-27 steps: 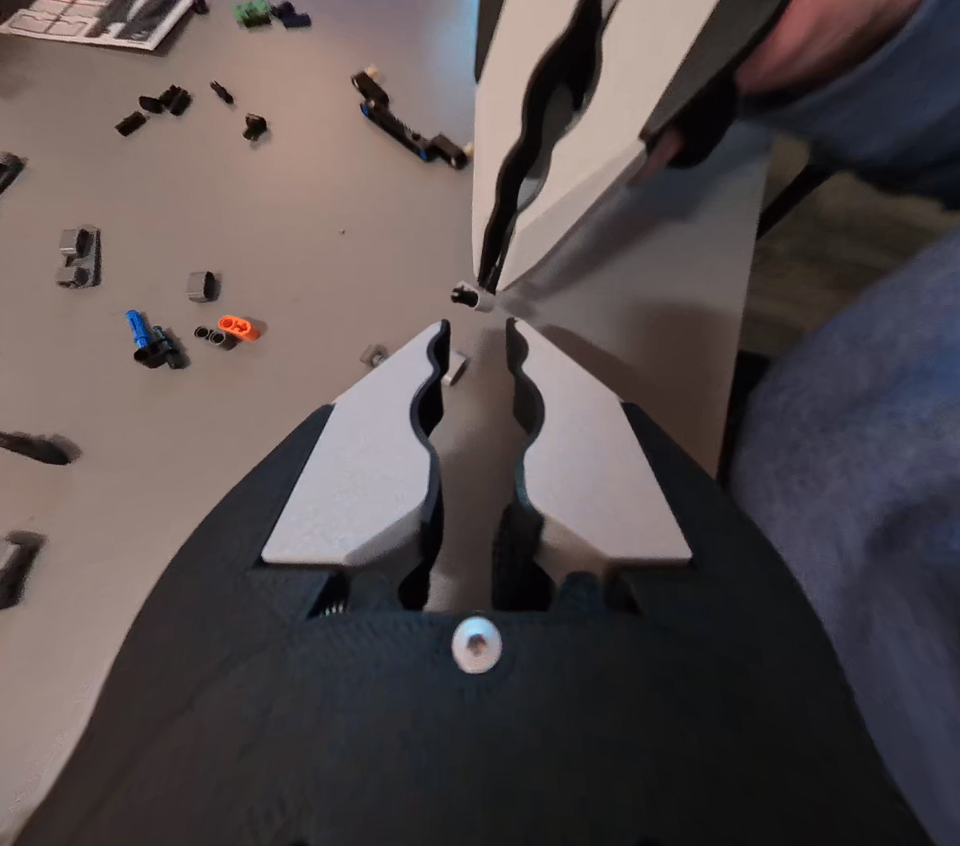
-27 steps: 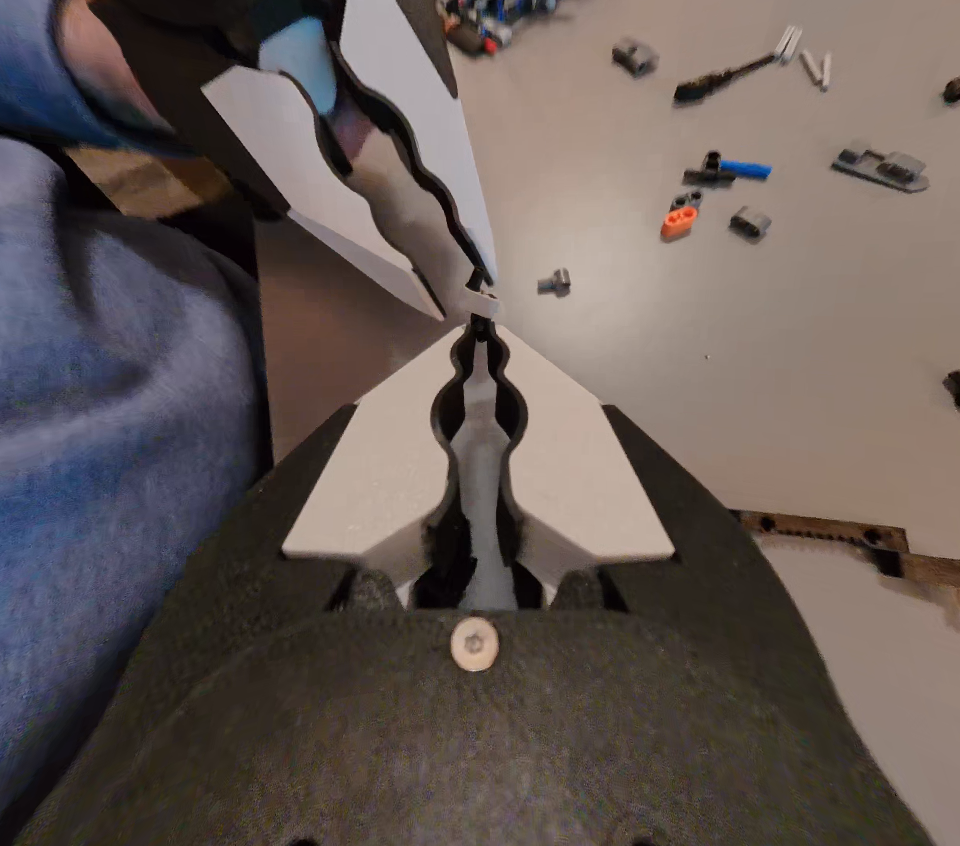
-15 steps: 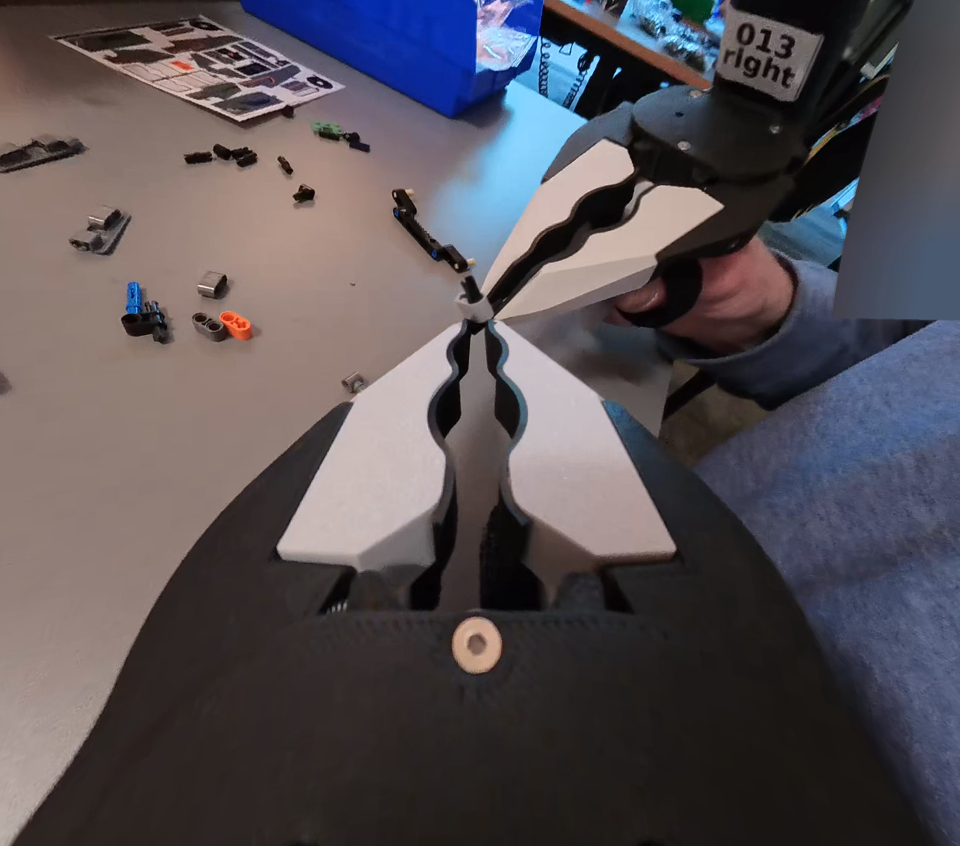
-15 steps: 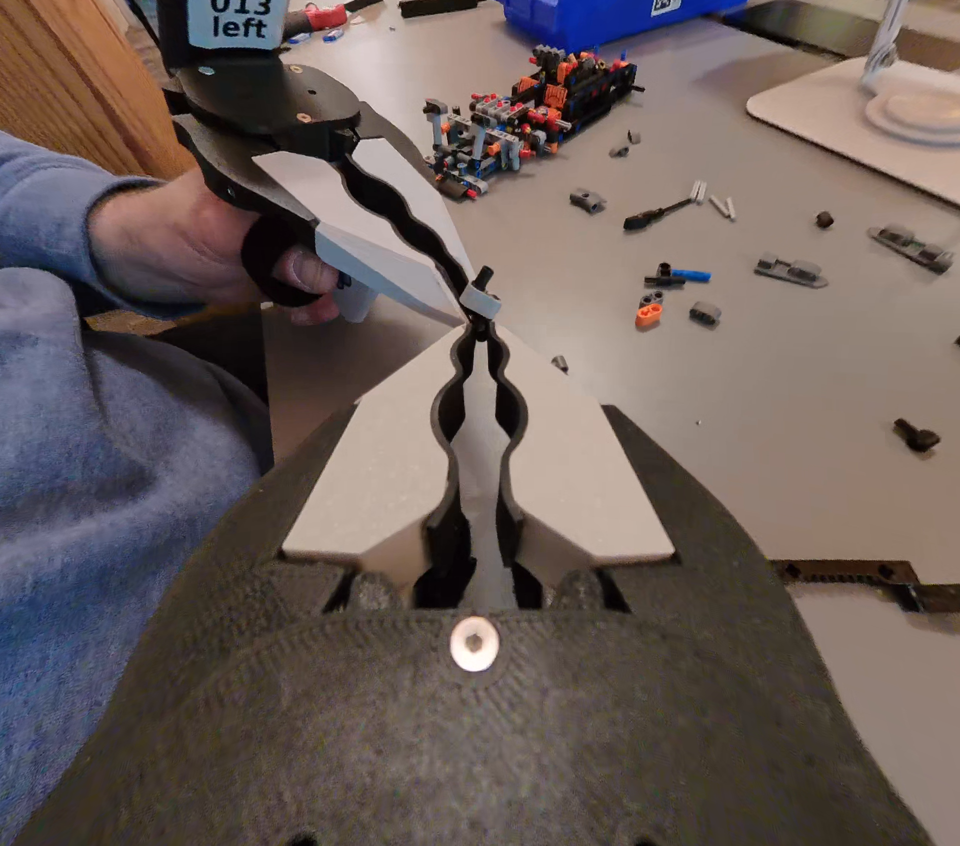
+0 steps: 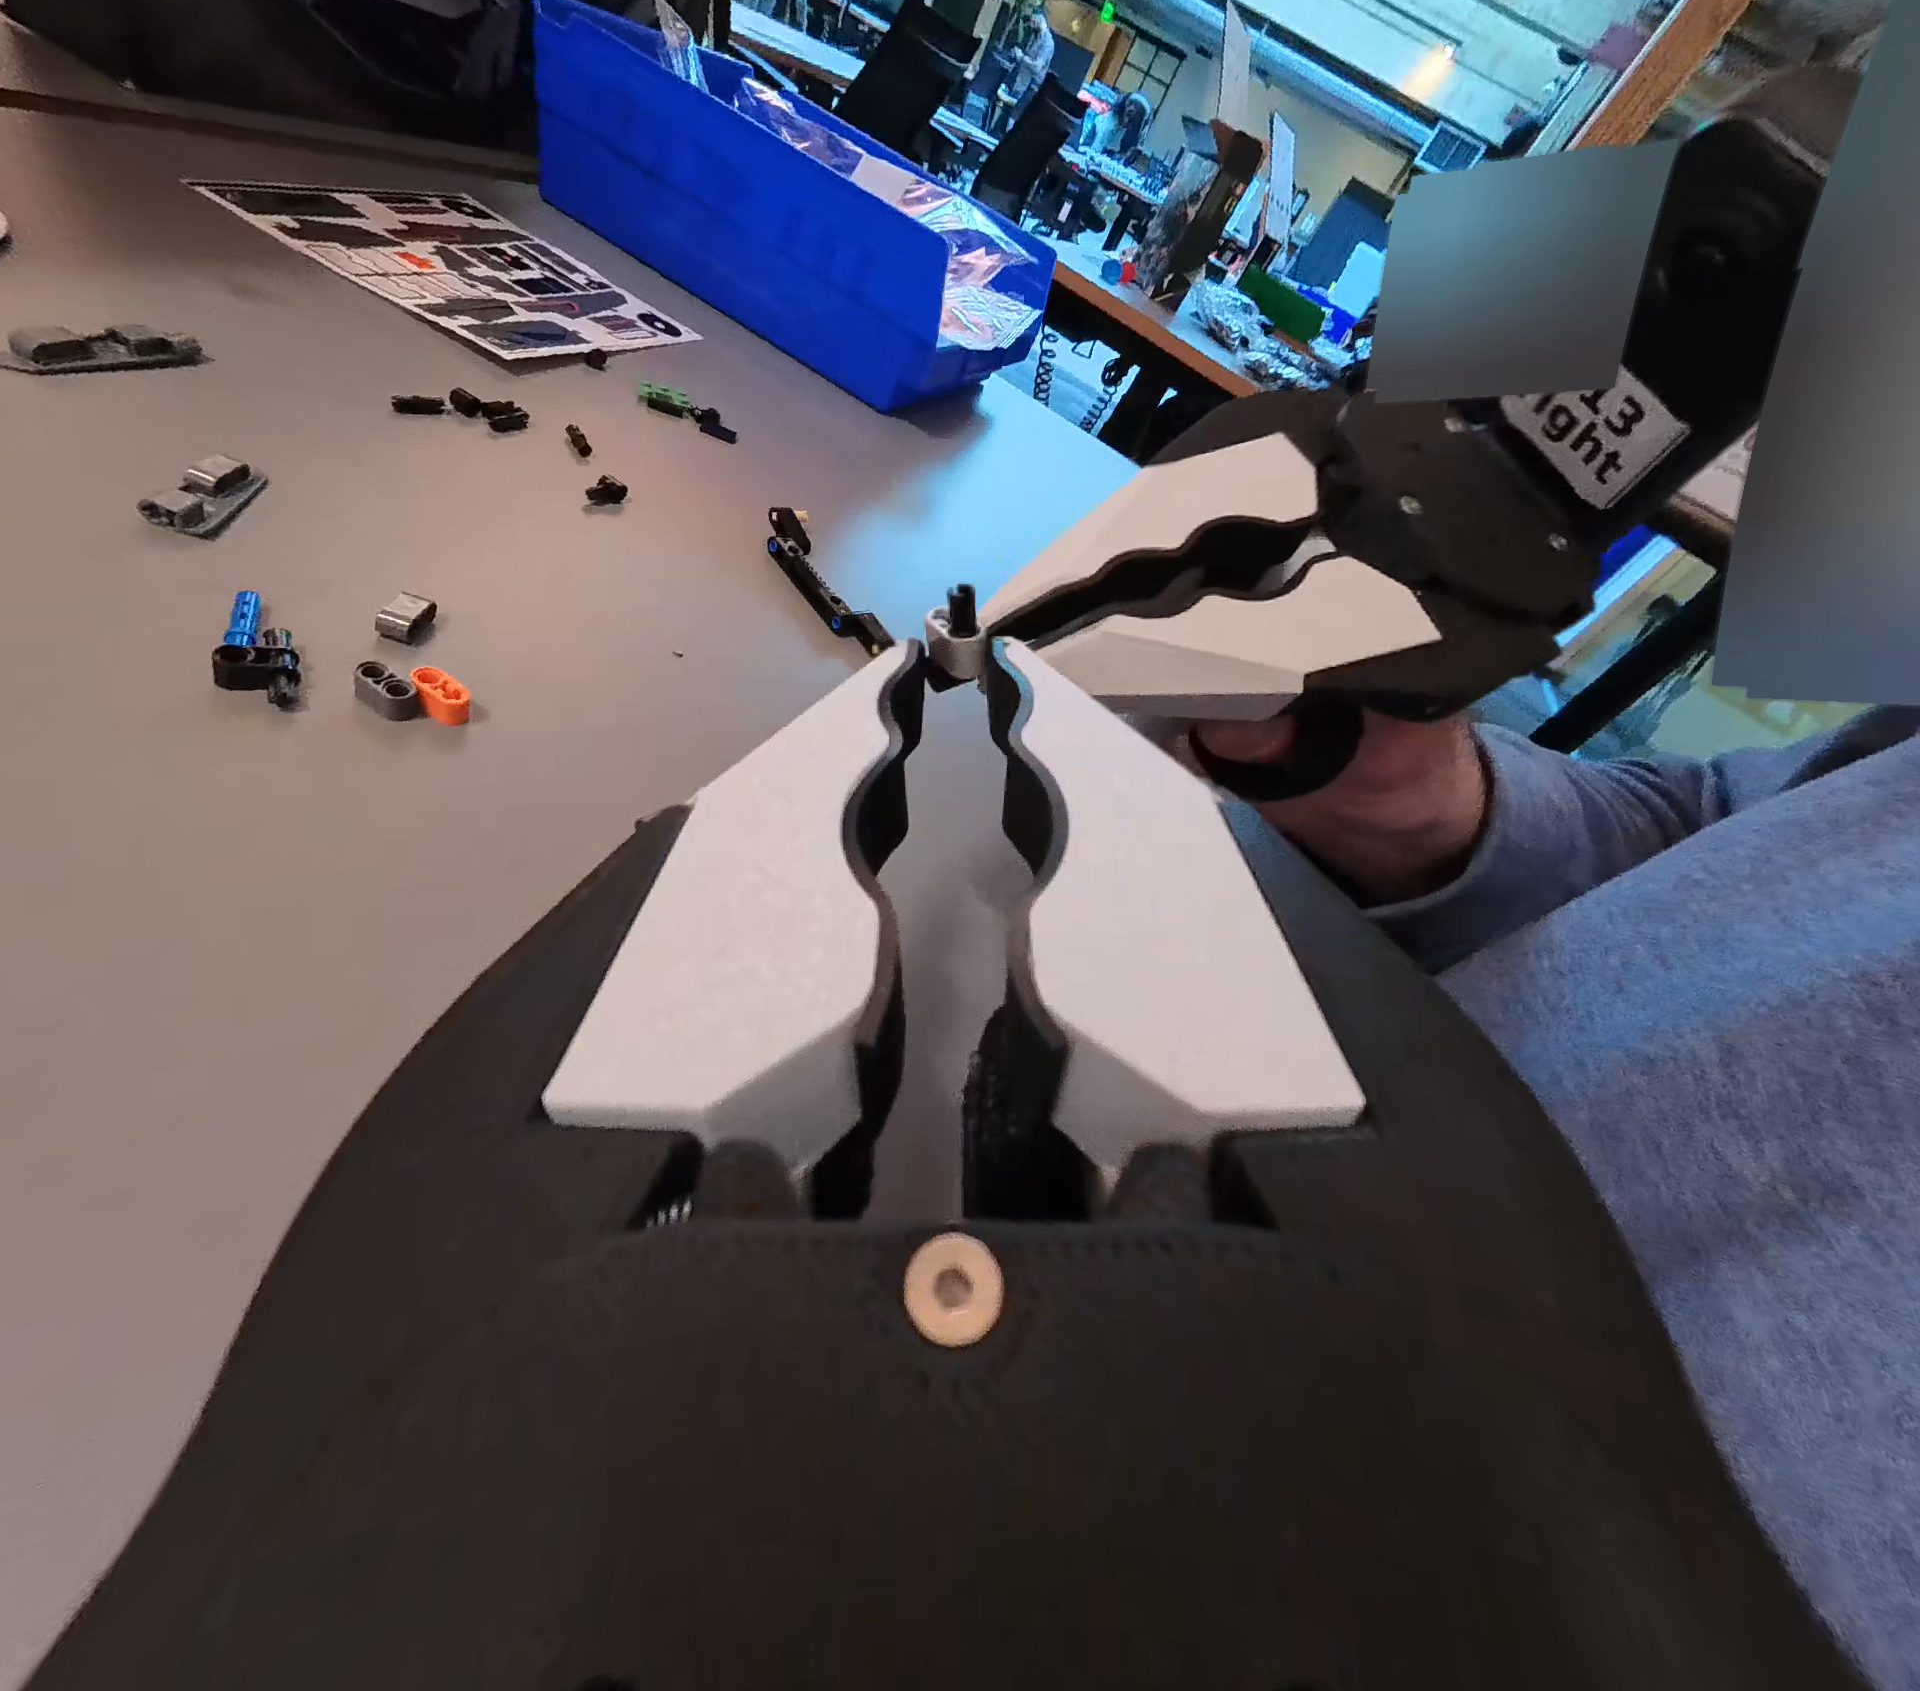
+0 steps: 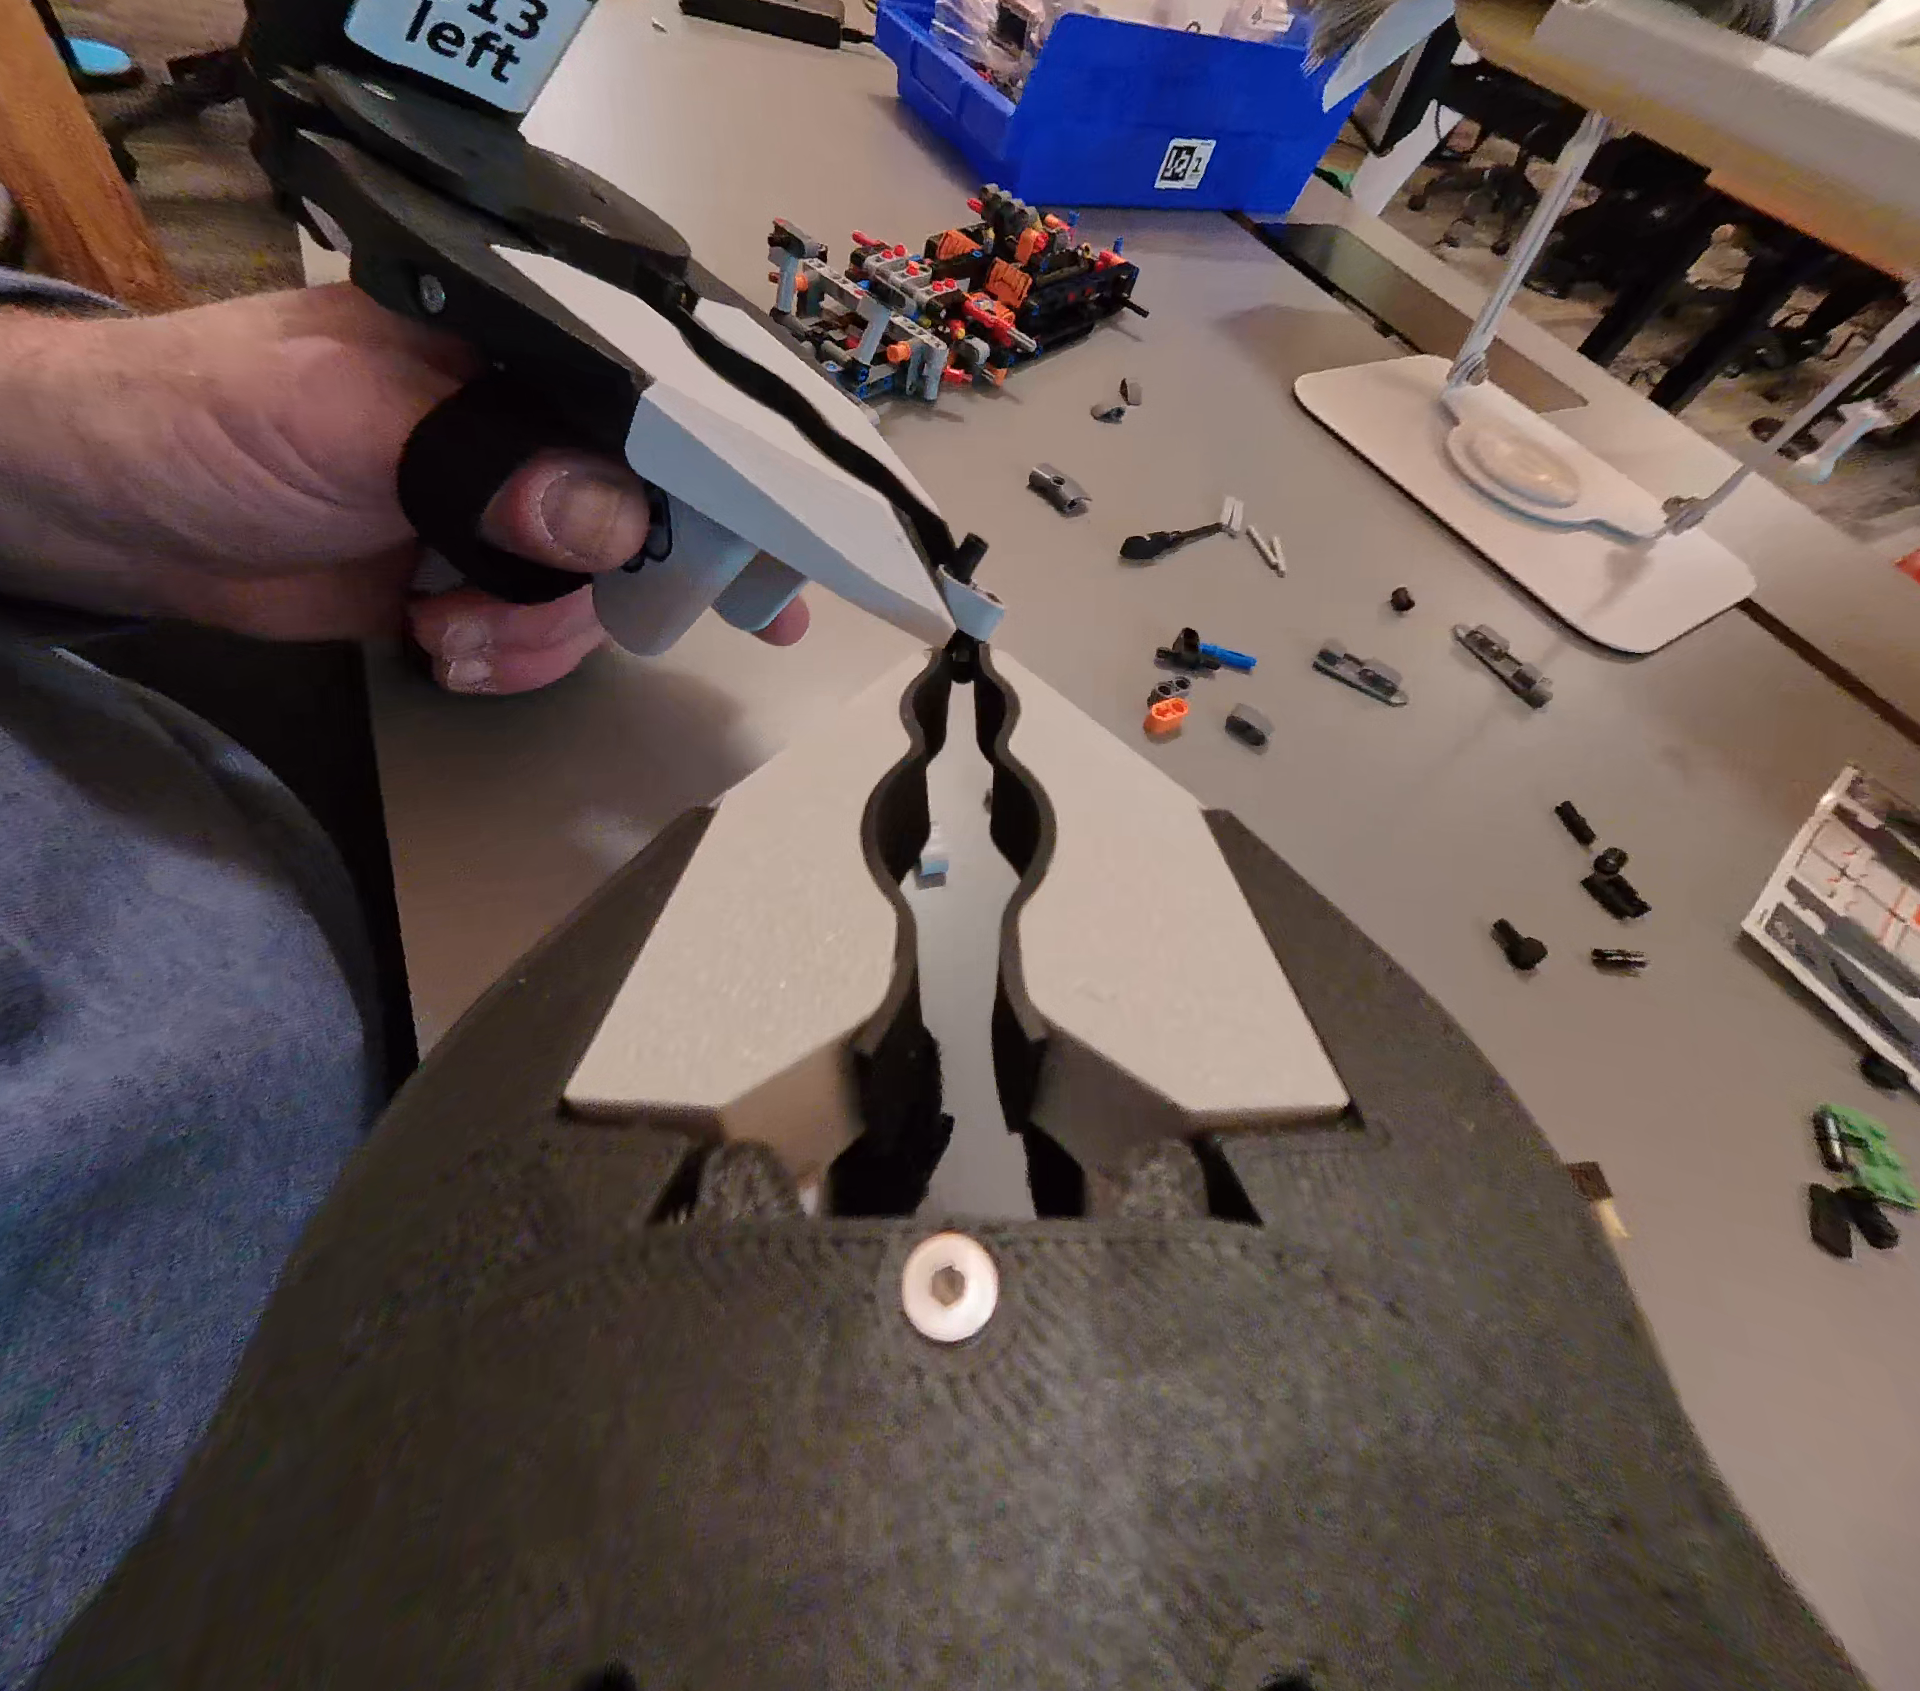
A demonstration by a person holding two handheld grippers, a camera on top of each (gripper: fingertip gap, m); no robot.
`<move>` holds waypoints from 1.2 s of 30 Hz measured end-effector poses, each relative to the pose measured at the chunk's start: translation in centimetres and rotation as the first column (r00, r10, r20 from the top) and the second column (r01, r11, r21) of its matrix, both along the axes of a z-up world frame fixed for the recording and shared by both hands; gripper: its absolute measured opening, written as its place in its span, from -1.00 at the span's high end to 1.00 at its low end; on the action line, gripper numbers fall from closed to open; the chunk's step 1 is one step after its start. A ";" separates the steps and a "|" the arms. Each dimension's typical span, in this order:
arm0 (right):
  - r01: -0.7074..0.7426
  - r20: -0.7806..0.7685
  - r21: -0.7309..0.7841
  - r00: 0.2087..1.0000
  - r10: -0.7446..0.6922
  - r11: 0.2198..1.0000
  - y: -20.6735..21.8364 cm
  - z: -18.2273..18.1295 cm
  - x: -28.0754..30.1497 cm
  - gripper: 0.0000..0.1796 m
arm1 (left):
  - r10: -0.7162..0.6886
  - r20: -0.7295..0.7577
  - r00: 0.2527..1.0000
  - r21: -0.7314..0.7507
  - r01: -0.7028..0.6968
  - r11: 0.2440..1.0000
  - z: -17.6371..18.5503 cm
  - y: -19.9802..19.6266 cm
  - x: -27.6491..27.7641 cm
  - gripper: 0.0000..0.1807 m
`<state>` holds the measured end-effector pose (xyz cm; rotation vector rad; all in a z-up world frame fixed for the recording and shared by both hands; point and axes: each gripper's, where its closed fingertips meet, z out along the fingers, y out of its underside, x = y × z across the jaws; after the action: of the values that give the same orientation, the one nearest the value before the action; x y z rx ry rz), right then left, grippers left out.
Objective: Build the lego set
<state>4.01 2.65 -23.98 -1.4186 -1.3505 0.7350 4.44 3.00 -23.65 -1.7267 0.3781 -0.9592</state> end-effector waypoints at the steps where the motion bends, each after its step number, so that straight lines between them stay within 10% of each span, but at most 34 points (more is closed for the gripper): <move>1: 0.002 0.003 0.012 1.000 -0.002 1.000 0.0 0.0 0.0 0.98 | 0.000 0.013 1.000 -0.005 0.000 1.000 0.1 0.0 0.0 0.90; 16: -0.140 -0.105 -0.137 0.987 0.126 0.981 -0.1 1.5 0.7 0.87 | -0.131 -0.001 0.991 0.018 0.131 0.991 0.8 -0.9 -0.4 0.95; 25: -0.160 0.237 -0.307 0.942 0.238 0.938 0.0 -5.7 0.9 0.85 | -0.204 -0.385 0.900 -0.180 0.143 0.973 -4.8 -2.2 -2.0 0.95; 36: -0.121 0.373 -0.319 0.895 0.242 0.940 0.9 -8.9 -0.6 0.94 | -0.248 -0.375 0.893 -0.269 0.152 0.951 -6.6 -2.3 -2.5 0.94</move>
<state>3.39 3.56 -32.87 -1.7631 -1.7771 0.8135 1.96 0.70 -30.24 -2.1413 0.7530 -0.8085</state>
